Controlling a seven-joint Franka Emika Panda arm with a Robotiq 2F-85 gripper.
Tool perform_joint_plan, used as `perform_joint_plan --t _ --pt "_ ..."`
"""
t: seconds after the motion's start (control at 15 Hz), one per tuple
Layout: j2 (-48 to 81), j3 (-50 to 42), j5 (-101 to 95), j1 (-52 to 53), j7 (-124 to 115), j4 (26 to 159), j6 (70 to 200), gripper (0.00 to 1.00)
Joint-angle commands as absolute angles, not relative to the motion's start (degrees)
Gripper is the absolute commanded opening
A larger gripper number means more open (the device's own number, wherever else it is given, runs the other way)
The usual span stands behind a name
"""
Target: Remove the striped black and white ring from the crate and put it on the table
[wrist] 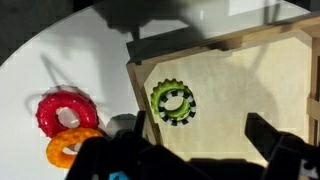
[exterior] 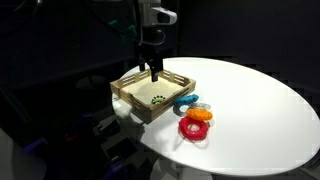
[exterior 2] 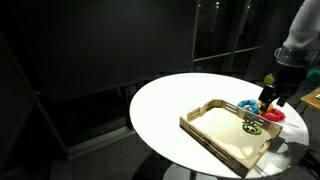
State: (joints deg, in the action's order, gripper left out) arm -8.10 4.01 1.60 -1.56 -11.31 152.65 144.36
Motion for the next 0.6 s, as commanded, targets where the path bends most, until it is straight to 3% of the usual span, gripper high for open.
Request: perform_joint_plan --t 0.0,0.53 --pt "-2.35 3.67 1.63 -0.46 -12.56 151.41 148.12 1.0" --pt "4.21 3.24 1.76 1.47 -12.76 149.75 152.91 1.0"
